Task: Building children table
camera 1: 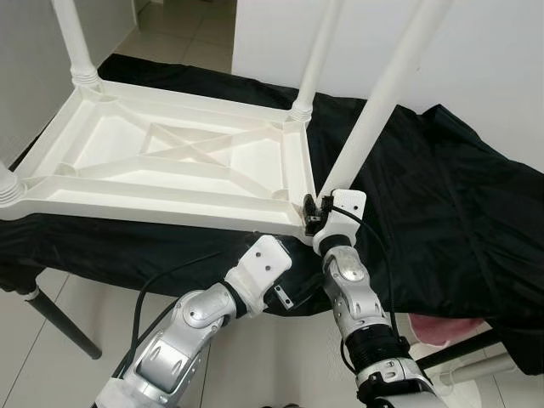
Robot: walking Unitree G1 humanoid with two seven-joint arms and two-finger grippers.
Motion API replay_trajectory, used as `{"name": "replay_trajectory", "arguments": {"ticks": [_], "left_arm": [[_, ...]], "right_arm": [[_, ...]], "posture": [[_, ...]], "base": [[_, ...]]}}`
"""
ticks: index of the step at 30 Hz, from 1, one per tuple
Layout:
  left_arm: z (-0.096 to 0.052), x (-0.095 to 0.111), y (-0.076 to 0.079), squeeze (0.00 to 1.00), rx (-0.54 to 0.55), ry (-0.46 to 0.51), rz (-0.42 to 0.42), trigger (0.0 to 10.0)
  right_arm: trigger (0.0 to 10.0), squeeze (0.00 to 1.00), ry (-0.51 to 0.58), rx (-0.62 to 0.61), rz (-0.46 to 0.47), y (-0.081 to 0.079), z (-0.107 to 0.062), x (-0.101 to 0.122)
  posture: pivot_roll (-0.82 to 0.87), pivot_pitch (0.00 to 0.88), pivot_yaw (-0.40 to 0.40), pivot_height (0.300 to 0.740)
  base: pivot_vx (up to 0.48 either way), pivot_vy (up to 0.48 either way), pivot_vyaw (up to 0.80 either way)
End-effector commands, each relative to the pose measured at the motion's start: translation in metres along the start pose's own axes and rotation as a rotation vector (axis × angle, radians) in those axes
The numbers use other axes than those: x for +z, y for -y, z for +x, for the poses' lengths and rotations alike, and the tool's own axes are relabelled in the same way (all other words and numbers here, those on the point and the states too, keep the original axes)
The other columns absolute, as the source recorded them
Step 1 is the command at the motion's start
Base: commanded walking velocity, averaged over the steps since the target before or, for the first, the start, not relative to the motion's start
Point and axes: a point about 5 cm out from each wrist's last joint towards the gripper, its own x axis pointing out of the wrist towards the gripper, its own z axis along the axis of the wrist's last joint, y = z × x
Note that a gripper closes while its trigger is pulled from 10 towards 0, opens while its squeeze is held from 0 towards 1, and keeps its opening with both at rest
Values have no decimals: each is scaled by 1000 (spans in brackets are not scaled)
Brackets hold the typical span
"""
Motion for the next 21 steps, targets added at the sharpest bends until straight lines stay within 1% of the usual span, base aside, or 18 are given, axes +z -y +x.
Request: {"name": "replay_trajectory", "arguments": {"ticks": [1,4,7,8,10,11,13,15,19,20,21], "left_arm": [[2,-1,7,0,-34,-3,-4,10000],[3,-1,7,0,-35,-1,-1,10000],[3,-1,5,0,-36,-1,2,10000],[3,-1,5,0,-35,-1,3,10000],[3,-1,5,0,-35,-1,3,10000],[3,-1,6,0,-36,-1,0,10000],[3,-1,6,0,-36,-1,0,10000],[3,-2,6,0,-35,0,0,10000],[3,-1,6,0,-35,0,0,10000],[3,-2,6,0,-34,0,1,10000],[3,-2,6,0,-34,0,1,10000]], "right_arm": [[10000,0,-95,-76,-9,13,-8,-19],[10000,0,-74,-65,-35,18,-5,-15],[10000,0,-55,-42,-38,19,-5,-11],[10000,82,-53,-34,-38,18,-5,-11],[10000,82,-53,-34,-38,18,-5,-11],[10000,1000,-25,4,-28,15,-8,-7],[10000,1000,-25,4,-28,15,-8,-7],[10000,1000,10,25,-16,15,-11,-3],[10000,1000,16,28,-10,16,-12,-2],[10000,0,25,47,-8,18,-15,-1],[10000,0,25,47,-8,18,-15,-1]], "posture": [[96,83,-170,740],[97,77,-172,740],[98,75,-173,740],[98,75,-173,740],[98,75,-173,740],[95,68,-177,740],[95,68,-177,740],[96,68,-178,740],[96,68,-178,740],[96,66,-179,740],[96,66,-179,740]], "base": [[0,0,0],[0,0,0],[0,0,0],[0,0,0],[0,0,0],[0,0,0],[0,0,0],[0,0,0],[0,0,0],[0,0,0],[0,0,0]]}}
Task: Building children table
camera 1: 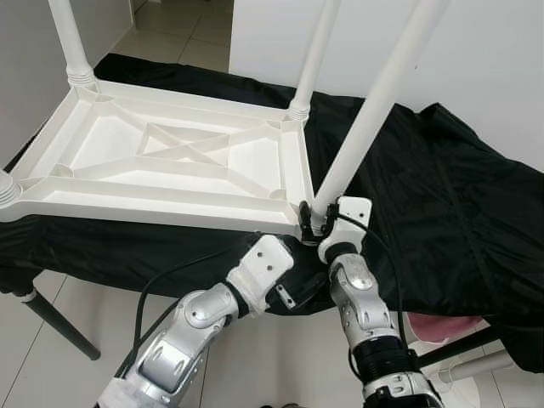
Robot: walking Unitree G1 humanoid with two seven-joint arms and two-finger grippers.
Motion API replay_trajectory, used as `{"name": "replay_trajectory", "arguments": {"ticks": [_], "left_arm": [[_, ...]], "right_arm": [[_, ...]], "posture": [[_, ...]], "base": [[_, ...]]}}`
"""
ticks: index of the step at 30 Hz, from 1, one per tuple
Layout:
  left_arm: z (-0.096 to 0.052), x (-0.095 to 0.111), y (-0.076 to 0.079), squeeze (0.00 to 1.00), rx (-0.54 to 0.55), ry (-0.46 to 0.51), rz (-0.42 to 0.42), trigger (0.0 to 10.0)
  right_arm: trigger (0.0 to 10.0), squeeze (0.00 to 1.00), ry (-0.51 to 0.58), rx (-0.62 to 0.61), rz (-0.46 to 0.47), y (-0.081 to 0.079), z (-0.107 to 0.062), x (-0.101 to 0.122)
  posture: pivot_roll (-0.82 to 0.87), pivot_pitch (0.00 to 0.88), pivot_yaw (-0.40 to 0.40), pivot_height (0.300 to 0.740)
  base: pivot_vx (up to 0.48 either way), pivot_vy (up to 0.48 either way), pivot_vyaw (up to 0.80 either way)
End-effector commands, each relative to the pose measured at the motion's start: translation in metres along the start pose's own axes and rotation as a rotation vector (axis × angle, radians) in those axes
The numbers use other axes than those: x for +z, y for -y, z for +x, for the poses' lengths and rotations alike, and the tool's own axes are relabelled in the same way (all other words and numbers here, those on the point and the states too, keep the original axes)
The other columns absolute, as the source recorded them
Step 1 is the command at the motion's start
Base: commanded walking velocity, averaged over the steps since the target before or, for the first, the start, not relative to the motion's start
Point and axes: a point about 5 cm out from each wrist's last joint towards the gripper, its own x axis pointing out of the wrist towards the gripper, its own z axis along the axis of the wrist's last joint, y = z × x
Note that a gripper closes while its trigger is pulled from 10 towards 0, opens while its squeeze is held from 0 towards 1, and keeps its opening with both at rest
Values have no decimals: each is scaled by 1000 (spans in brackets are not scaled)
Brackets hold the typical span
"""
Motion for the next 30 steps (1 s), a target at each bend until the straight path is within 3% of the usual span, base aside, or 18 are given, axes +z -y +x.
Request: {"name": "replay_trajectory", "arguments": {"ticks": [1,9,10,21,30], "left_arm": [[2,-2,4,0,-30,-7,4,10000],[1,-1,1,0,-29,-6,21,10000],[1,0,-6,0,-25,-3,34,10000],[1,8,-34,0,6,3,103,10000],[-3,5,-21,0,-49,-3,78,10000]], "right_arm": [[10000,0,9,11,0,6,-5,-1],[10000,0,76,110,-16,16,-13,4],[10000,0,107,181,-15,17,-14,6],[10000,0,97,261,-50,24,-5,6],[10000,0,74,398,-102,31,8,10]], "posture": [[96,66,-179,740],[90,72,-156,740],[84,78,-142,740],[87,99,-126,740],[82,108,-124,740]], "base": [[0,0,0],[0,0,0],[0,0,0],[0,0,0],[0,0,0]]}}
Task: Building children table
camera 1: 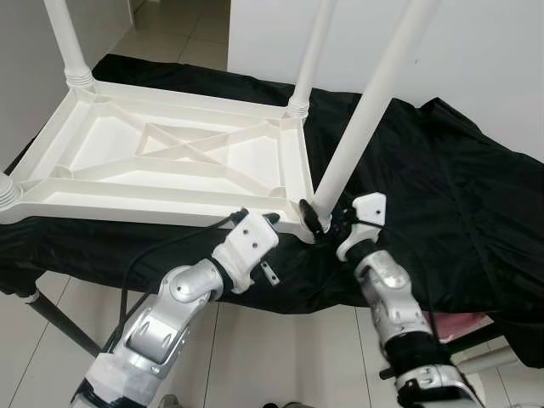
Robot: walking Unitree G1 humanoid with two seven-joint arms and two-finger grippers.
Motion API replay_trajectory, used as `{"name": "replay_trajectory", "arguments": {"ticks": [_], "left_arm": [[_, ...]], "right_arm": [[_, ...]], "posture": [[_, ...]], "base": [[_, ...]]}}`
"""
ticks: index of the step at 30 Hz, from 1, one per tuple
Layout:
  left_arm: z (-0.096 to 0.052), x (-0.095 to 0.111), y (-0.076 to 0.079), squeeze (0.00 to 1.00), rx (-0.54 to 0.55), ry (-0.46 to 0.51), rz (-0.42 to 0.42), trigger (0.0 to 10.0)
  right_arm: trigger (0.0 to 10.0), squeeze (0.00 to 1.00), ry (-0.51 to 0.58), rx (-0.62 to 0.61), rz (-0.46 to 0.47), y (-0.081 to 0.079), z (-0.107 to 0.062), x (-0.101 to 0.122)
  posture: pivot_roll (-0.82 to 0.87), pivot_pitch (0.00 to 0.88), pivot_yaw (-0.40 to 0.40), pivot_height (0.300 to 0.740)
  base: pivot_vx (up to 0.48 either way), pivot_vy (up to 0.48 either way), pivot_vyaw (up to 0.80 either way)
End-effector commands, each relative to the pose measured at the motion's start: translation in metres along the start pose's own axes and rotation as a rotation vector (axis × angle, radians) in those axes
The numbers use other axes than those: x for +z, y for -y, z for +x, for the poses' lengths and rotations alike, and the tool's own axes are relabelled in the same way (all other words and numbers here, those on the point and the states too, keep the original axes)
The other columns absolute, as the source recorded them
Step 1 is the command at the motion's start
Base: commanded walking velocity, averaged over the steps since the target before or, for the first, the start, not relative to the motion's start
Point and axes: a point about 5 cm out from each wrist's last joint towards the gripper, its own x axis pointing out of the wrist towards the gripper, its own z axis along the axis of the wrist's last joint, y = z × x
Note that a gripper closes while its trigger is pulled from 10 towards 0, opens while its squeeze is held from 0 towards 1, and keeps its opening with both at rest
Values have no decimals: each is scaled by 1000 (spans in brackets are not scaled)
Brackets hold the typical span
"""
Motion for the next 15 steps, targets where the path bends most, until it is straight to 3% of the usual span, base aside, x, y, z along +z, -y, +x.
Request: {"name": "replay_trajectory", "arguments": {"ticks": [1,10,14,15], "left_arm": [[1,3,7,0,-39,12,2,10000],[3,4,15,0,-74,20,-8,10000],[3,4,15,0,-74,21,-7,10000],[3,4,15,0,-73,21,-7,10000]], "right_arm": [[10000,0,-7,8,3,3,-2,-3],[10000,0,-58,222,-48,8,20,3],[10000,0,-70,243,-63,7,23,2],[9569,0,-80,248,-63,7,24,1]], "posture": [[82,108,-124,740],[96,101,-122,740],[96,101,-122,740],[100,99,-122,740]], "base": [[0,0,0],[0,0,0],[0,0,0],[0,0,0]]}}
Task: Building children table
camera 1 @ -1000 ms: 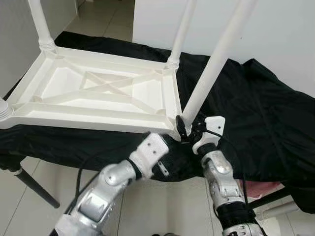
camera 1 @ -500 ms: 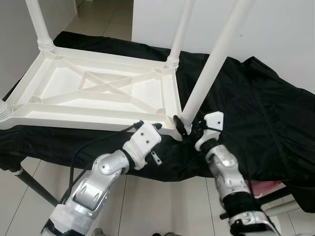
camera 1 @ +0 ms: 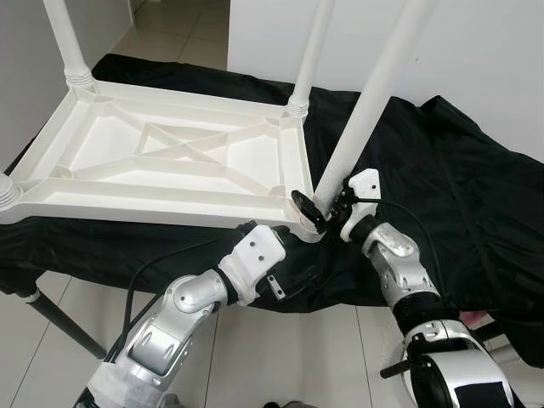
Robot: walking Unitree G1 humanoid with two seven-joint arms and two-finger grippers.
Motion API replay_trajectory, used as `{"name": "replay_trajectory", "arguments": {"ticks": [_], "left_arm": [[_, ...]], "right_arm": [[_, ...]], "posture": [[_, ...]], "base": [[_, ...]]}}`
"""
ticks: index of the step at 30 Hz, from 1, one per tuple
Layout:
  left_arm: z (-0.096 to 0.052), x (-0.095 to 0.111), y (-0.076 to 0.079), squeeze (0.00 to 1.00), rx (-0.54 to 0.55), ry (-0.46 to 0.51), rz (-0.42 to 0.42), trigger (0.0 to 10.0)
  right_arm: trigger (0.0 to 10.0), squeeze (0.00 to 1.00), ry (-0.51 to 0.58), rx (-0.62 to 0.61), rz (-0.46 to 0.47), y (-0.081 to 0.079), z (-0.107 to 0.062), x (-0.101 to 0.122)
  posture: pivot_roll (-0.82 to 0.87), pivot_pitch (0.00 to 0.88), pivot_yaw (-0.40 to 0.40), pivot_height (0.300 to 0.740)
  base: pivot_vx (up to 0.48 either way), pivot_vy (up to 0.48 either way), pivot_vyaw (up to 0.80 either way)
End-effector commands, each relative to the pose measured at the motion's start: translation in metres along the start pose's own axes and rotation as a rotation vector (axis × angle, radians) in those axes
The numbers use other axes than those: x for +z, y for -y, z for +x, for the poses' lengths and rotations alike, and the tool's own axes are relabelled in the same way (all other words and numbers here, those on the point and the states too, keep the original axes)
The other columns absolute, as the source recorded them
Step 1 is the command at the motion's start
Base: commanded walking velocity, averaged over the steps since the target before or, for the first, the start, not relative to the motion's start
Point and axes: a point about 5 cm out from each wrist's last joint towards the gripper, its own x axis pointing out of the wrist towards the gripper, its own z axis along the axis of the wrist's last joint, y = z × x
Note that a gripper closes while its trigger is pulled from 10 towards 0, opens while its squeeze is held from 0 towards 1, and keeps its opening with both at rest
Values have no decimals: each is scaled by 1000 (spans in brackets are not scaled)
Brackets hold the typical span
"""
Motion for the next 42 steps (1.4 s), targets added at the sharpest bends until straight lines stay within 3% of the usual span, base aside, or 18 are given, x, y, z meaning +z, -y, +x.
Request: {"name": "replay_trajectory", "arguments": {"ticks": [1,3,4,5,6,9,10,15,16,17,18,30,31,33,39,42], "left_arm": [[2,1,6,0,-45,4,-4,10000],[2,1,6,0,-45,4,-4,10000],[3,1,6,0,-45,5,-4,10000],[3,1,6,0,-45,5,-4,10000],[3,2,7,0,-45,6,-4,10000],[3,2,7,0,-44,7,-4,10000],[3,2,7,0,-43,8,-5,10000],[4,2,8,0,-43,11,-9,10000],[4,2,9,0,-43,11,-10,10000],[4,2,9,0,-43,11,-10,10000],[4,2,9,0,-43,11,-11,10000],[4,1,12,0,-36,9,-24,10000],[4,1,14,0,-36,9,-31,10000],[4,1,14,0,-36,9,-31,10000],[3,0,16,0,-38,2,-32,10000],[3,-1,16,0,-39,0,-28,10000]], "right_arm": [[4863,0,-24,18,-11,2,0,-3],[4863,0,-24,18,-11,2,0,-3],[3373,0,-30,23,-5,2,1,-4],[3373,0,-30,23,-5,2,1,-4],[1294,0,-38,32,6,2,1,-6],[1608,0,-48,42,10,1,0,-8],[0,0,-55,51,15,1,-2,-11],[0,0,-61,49,32,3,-7,-16],[4078,0,-59,35,39,4,-8,-17],[4078,0,-59,35,39,4,-8,-17],[10000,0,-56,21,50,5,-9,-17],[10000,0,-91,-143,97,-3,-4,-19],[10000,0,-77,-251,137,-14,-1,-19],[10000,0,-77,-251,137,-14,-1,-19],[10000,0,-82,-531,189,-29,-4,-26],[10000,0,-85,-588,187,-32,-6,-27]], "posture": [[100,100,-123,740],[100,100,-123,740],[100,100,-123,740],[100,100,-123,740],[99,101,-125,740],[98,101,-126,740],[96,102,-126,740],[91,104,-129,740],[91,104,-129,740],[91,104,-129,740],[91,106,-131,740],[94,112,-148,740],[98,111,-153,740],[98,111,-153,740],[101,105,-150,740],[101,105,-150,740]], "base": [[0,0,0],[0,0,0],[0,0,0],[0,0,0],[0,0,0],[0,0,0],[0,0,0],[0,0,0],[0,0,0],[0,0,0],[0,0,0],[0,0,0],[0,0,0],[0,0,0],[0,0,0],[0,0,0]]}}
